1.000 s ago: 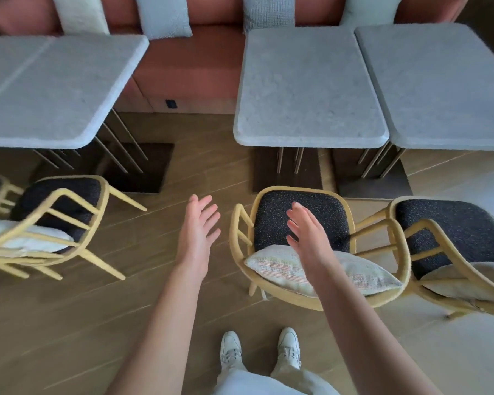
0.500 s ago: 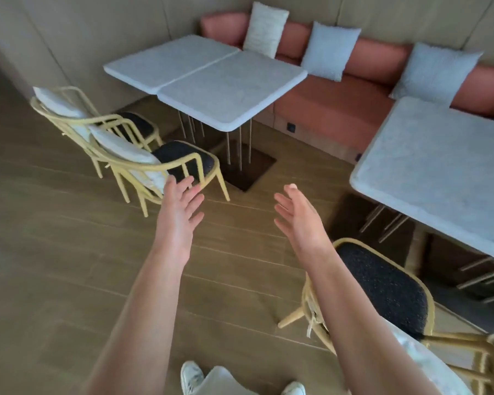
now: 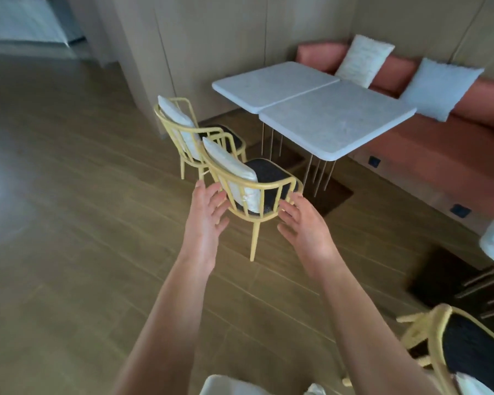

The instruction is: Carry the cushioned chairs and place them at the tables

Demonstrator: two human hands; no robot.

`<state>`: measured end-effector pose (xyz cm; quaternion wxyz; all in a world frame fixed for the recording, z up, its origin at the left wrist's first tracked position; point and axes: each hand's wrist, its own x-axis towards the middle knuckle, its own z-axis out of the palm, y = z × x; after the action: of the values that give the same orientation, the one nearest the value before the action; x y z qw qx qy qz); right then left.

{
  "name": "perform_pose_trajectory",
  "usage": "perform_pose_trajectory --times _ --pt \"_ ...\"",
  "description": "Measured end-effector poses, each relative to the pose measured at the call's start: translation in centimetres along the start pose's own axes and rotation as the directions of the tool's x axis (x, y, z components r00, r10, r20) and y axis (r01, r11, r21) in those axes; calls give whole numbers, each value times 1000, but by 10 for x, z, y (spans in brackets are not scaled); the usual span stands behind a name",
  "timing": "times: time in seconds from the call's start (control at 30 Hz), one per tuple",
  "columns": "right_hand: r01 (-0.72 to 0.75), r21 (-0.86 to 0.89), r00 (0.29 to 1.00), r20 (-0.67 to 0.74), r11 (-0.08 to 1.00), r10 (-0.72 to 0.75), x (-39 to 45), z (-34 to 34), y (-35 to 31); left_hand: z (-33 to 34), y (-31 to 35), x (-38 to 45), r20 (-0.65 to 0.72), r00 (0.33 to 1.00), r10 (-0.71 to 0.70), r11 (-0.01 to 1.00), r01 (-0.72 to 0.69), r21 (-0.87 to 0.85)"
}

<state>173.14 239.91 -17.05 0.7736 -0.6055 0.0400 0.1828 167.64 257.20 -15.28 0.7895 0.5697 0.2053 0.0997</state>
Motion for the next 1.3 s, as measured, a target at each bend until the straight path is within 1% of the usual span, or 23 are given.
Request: perform_pose_trajectory --times 0.13,0.3,0.4,0.5,0.67,0.73,0.87,0.93,1.03,1.13,1.17,1.2,1.27,1.3 --pt "-13 -8 999 41 1000 14 35 55 11 -43 11 23 -69 998 10 1000 -10 -2" --pt "-106 -33 991 76 994 108 89 112 23 -90 12 68 -150 989 17 1000 -13 27" --pt "-124 -29 986 108 992 126 129 141 28 -111 18 114 -175 985 -1 1000 6 27" --pt "-138 17 977 169 990 133 177 168 24 -125 29 165 -176 984 -12 999 20 41" --pt "-138 -1 979 154 990 136 273 227 8 -146 63 256 -223 974 -28 997 44 69" --pt "-140 -13 974 176 990 140 305 256 1 -155 80 286 -243 970 -15 998 29 56" --pt "-94 -49 973 205 994 102 356 307 -14 -174 111 342 -290 956 43 998 -26 62" --pt "-88 -18 977 191 996 90 366 313 -18 -174 118 352 -302 950 85 995 -65 75" --pt "-96 19 983 159 995 92 400 326 -23 -178 128 388 -284 952 113 992 -95 78" --pt "-105 60 988 121 993 97 429 331 -24 -181 132 431 -256 963 89 995 -73 70" --pt "-95 62 991 96 994 89 438 332 -24 -183 132 445 -226 971 77 995 -62 75" --pt "-80 79 996 48 994 76 453 330 -23 -183 130 468 -169 984 53 996 -40 77" --pt "-48 75 999 10 996 47 463 330 -24 -185 129 488 -133 990 43 997 -35 65" --pt "-29 59 999 -33 998 31 472 329 -25 -185 128 504 -96 995 30 998 -23 65"
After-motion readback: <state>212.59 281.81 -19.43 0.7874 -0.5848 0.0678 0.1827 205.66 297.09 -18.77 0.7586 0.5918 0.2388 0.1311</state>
